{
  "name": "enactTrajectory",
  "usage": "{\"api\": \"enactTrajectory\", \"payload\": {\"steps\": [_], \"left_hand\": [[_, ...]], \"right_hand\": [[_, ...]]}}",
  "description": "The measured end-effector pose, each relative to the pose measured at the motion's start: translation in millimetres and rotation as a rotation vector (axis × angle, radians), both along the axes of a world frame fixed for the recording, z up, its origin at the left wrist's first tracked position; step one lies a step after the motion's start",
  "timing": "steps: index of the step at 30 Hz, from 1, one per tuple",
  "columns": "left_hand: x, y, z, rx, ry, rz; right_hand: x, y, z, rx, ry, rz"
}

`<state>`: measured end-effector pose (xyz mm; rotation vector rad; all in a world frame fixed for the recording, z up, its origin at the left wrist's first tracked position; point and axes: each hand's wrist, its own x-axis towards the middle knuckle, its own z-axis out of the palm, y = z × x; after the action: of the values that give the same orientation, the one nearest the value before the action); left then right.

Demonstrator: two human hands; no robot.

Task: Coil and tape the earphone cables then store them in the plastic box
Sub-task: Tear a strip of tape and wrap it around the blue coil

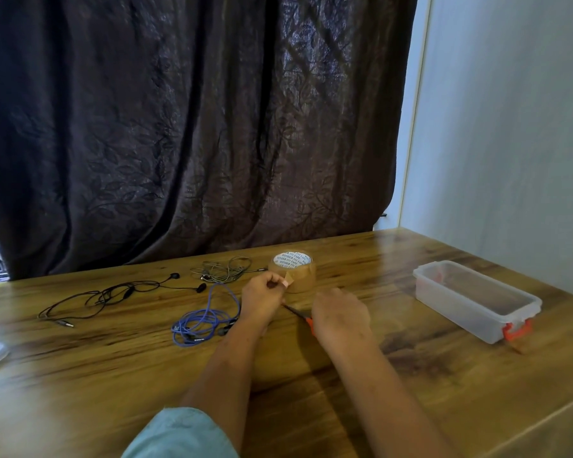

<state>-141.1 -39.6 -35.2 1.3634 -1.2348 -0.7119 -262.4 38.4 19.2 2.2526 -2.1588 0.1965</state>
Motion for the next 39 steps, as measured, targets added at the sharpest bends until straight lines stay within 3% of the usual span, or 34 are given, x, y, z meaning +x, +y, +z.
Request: {"api": "enactTrajectory", "payload": {"steps": [4,7,12,15,20,26,29,33,39], "left_hand": [[1.3,-3.4,-0.8,0.023,0.005,-0.004],[2.4,-5.7,-1.7,0.036,0.022,-0.02],[3.0,-6.2,-2.3,0.041,0.059,-0.049],[3.6,-8.4,-3.2,0.038,0.079,-0.068],[3.7,-10.3,-3.0,0.046,0.168,-0.085],[5.4,-12.6,-3.2,0.067,0.226,-0.103],[5.2,-13.5,-2.9,0.071,0.234,-0.114],[4.6,-13.4,-1.2,0.07,0.249,-0.131],[4.3,-14.8,-1.9,0.079,0.233,-0.121]], "right_hand": [[11.8,-1.1,-2.3,0.002,0.194,0.061],[16.6,-2.8,-7.7,0.079,0.213,0.095],[2.2,-9.7,-9.3,0.045,0.015,0.062],[-8.2,-21.7,-12.6,0.02,-0.253,0.098],[-27.9,-37.3,-17.6,0.212,-0.641,0.238],[-38.4,-36.3,-12.6,0.352,-0.919,0.169],[-38.1,-36.1,-7.8,0.427,-0.987,0.143],[-33.0,-35.2,-3.6,0.458,-0.896,0.168],[-30.9,-41.7,-6.1,0.459,-0.928,0.193]]}}
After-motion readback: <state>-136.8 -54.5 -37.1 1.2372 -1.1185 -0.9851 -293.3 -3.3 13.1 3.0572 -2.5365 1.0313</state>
